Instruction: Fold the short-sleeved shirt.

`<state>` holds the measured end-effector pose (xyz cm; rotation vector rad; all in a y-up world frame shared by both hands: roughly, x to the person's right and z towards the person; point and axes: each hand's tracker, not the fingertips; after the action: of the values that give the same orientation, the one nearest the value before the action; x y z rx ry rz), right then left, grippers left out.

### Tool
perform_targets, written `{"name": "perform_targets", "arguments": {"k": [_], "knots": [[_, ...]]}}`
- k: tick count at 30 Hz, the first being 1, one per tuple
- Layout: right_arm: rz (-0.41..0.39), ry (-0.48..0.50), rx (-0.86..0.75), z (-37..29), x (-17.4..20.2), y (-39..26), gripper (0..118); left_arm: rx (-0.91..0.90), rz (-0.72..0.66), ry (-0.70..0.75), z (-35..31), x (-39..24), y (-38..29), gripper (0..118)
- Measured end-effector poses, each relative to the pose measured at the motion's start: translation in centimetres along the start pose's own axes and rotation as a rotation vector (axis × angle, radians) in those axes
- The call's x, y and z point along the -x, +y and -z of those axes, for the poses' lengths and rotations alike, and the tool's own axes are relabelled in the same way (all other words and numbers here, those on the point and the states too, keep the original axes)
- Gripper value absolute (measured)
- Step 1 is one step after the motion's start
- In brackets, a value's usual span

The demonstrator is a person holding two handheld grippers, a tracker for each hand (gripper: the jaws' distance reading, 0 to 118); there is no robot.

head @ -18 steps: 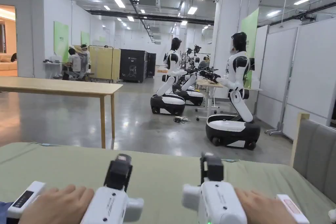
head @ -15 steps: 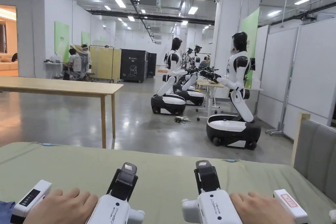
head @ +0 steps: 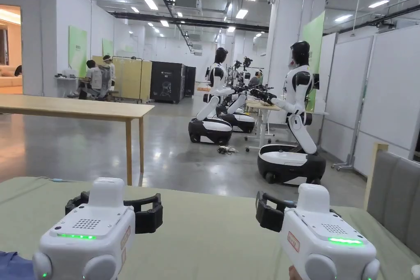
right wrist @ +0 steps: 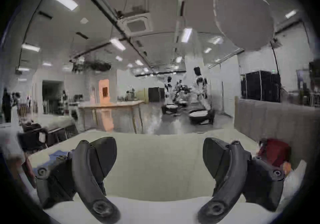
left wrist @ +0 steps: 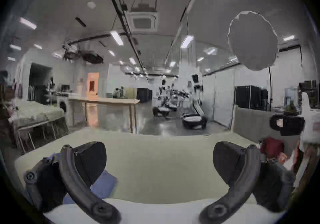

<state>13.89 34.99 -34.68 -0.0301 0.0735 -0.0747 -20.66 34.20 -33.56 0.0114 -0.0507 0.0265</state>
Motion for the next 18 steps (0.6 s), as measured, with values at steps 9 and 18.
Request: {"name": "perform_targets", "arguments": {"k": [9, 18], "knots": [[-0.044, -0.046, -0.011, -0.1, 0.3, -0.1, 106, 0.039, 0.004, 0.026, 0.5, -1.0, 0.1, 118], [-0.079, -0.127, 0.024, -0.3, 0.7, -0.7, 9, 0.051, 0.058, 0.045, 0.3, -1.5, -0.7, 7]]}}
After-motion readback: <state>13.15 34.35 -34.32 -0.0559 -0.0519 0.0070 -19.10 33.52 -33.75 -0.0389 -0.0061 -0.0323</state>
